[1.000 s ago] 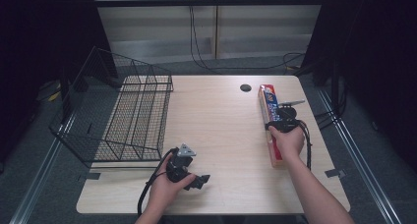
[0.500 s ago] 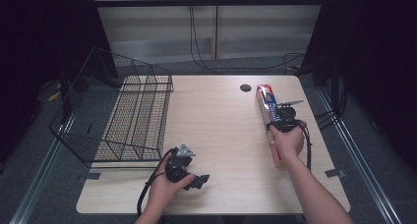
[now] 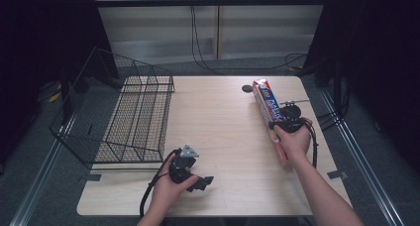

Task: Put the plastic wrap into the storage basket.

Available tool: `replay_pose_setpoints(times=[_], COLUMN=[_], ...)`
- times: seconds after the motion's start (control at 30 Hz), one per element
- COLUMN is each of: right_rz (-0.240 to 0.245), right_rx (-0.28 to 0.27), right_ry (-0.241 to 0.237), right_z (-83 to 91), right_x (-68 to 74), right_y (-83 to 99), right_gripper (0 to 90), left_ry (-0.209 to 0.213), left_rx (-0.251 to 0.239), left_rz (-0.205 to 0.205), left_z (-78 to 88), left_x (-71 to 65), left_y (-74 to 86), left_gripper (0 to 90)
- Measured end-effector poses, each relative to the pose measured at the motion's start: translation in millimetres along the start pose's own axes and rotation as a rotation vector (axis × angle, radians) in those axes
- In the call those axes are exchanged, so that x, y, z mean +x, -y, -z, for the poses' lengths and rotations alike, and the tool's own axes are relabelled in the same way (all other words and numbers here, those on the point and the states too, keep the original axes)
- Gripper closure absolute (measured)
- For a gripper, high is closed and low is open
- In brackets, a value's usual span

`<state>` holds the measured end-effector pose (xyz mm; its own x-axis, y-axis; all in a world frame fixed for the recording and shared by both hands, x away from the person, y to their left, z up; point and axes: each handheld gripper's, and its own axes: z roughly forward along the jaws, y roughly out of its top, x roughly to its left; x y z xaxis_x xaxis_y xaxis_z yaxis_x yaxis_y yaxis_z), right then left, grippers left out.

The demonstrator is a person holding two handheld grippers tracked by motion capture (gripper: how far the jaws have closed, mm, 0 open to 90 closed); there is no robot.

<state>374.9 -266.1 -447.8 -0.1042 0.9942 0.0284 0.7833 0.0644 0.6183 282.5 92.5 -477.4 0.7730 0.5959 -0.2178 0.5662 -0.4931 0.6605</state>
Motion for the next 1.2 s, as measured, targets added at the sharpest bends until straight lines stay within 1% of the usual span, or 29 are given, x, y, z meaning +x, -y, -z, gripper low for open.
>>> replay_pose_setpoints(times=[0.03, 0.07, 0.1, 0.13, 0.17, 0.2, 0.27, 0.33, 0.4, 0.43, 0.47, 0.5, 0.53, 0.57, 0.6, 0.63, 0.67, 0.73, 0.77, 0.8, 0.83, 0.87, 0.9, 0.97, 1.0, 1.07, 1.13, 1.17, 1.2], right_rz=[0.0, 0.036, 0.036, 0.055, 0.055, 0.077, 0.093, 0.098, 0.113, 0.125, 0.155, 0.16, 0.168, 0.168, 0.181, 0.181, 0.2, 0.208, 0.218, 0.253, 0.253, 0.271, 0.271, 0.317, 0.317, 0.335, 0.364, 0.364, 0.371], right_rx=[0.0, -0.006, -0.006, -0.017, -0.017, -0.022, -0.023, -0.029, -0.039, -0.041, -0.044, -0.043, -0.04, -0.04, -0.039, -0.039, -0.042, -0.045, -0.05, -0.055, -0.055, -0.05, -0.05, -0.044, -0.044, -0.042, -0.041, -0.041, -0.039], right_ry=[0.0, -0.021, -0.021, -0.049, -0.049, -0.073, -0.083, -0.116, -0.151, -0.162, -0.176, -0.181, -0.198, -0.198, -0.217, -0.217, -0.231, -0.242, -0.258, -0.278, -0.278, -0.3, -0.3, -0.332, -0.332, -0.344, -0.364, -0.364, -0.382], right_z=[0.0, 6.0, 6.0, 12.8, 12.8, 20.9, 24.7, 32.1, 39.4, 43.0, 49.6, 50.8, 53.4, 53.4, 57.4, 57.4, 61.4, 63.0, 64.8, 68.6, 68.6, 71.6, 71.6, 77.0, 77.0, 80.2, 83.2, 83.2, 83.9], right_x=[0.0, -1.3, -1.3, -2.6, -2.6, -2.8, -2.9, -3.3, -3.9, -3.6, -2.3, -2.3, -2.4, -2.4, -1.4, -1.4, 0.6, 1.3, 1.3, 2.4, 2.4, 3.1, 3.1, 6.1, 6.1, 8.8, 12.5, 12.5, 13.8], right_y=[0.0, -0.5, -0.5, -0.5, -0.5, -0.6, -1.1, -1.3, -1.6, -1.7, -1.4, -1.3, -1.2, -1.2, -0.5, -0.5, 0.5, 0.9, 1.7, 3.1, 3.1, 4.6, 4.6, 8.2, 8.2, 10.4, 12.3, 12.3, 12.7], right_gripper=[45.4, 45.3, 45.3, 45.3, 45.3, 45.4, 45.3, 45.3, 45.3, 45.3, 45.3, 45.3, 45.3, 45.3, 45.3, 45.3, 45.3, 45.3, 45.3, 45.3, 45.3, 45.3, 45.3, 45.3, 45.3, 45.3, 45.3, 45.3, 45.2], left_ry=[0.0, 0.007, 0.018, 0.039, 0.052, 0.084, 0.139, 0.142, 0.17, 0.174, 0.178, 0.178, 0.172, 0.172, 0.169, 0.155, 0.158, 0.155, 0.149, 0.153, 0.152, 0.141, 0.141, 0.141, 0.13, 0.131, 0.111, 0.113, 0.109], left_rx=[0.0, -0.007, -0.013, -0.017, -0.017, -0.026, -0.038, -0.034, -0.039, -0.041, -0.04, -0.04, -0.037, -0.037, -0.036, -0.041, -0.05, -0.038, -0.035, -0.023, -0.01, 0.004, 0.004, 0.011, 0.009, 0.01, 0.016, 0.012, 0.014], left_rz=[0.0, -0.003, -0.016, -0.034, -0.043, -0.063, -0.079, -0.109, -0.132, -0.155, -0.189, -0.189, -0.205, -0.205, -0.202, -0.21, -0.206, -0.21, -0.213, -0.217, -0.226, -0.26, -0.26, -0.28, -0.283, -0.29, -0.318, -0.334, -0.345], left_z=[0.0, 1.6, 3.4, 5.1, 6.3, 7.7, 9.0, 11.0, 11.6, 12.7, 14.5, 14.5, 15.8, 15.8, 17.2, 17.7, 17.2, 17.0, 16.4, 14.8, 14.4, 14.5, 14.5, 16.1, 17.2, 19.5, 22.4, 23.4, 25.1], left_x=[0.0, -1.9, -4.0, -6.0, -7.7, -10.2, -12.3, -13.4, -13.3, -13.3, -12.8, -12.8, -12.4, -12.4, -12.5, -12.4, -12.4, -11.5, -11.3, -10.8, -10.7, -11.1, -11.1, -12.0, -12.5, -12.6, -13.4, -14.0, -14.7], left_y=[0.0, -2.4, -6.0, -10.0, -13.1, -18.5, -29.2, -42.7, -55.5, -61.3, -71.5, -71.5, -81.6, -81.6, -87.9, -92.2, -96.0, -104.0, -106.9, -110.5, -112.6, -117.3, -117.3, -122.8, -125.6, -131.5, -137.2, -139.9, -142.5], left_gripper=[3.5, 3.3, 3.3, 2.5, 2.5, 0.5, 0.4, 0.0, 0.0, 0.0, 0.0, 0.1, 0.1, 0.0, 0.0, 0.0, 0.0, 0.0, 0.0, 0.1, 0.1, 0.3, 0.7, 1.7, 1.7, 1.9, 2.3, 2.3, 2.3])
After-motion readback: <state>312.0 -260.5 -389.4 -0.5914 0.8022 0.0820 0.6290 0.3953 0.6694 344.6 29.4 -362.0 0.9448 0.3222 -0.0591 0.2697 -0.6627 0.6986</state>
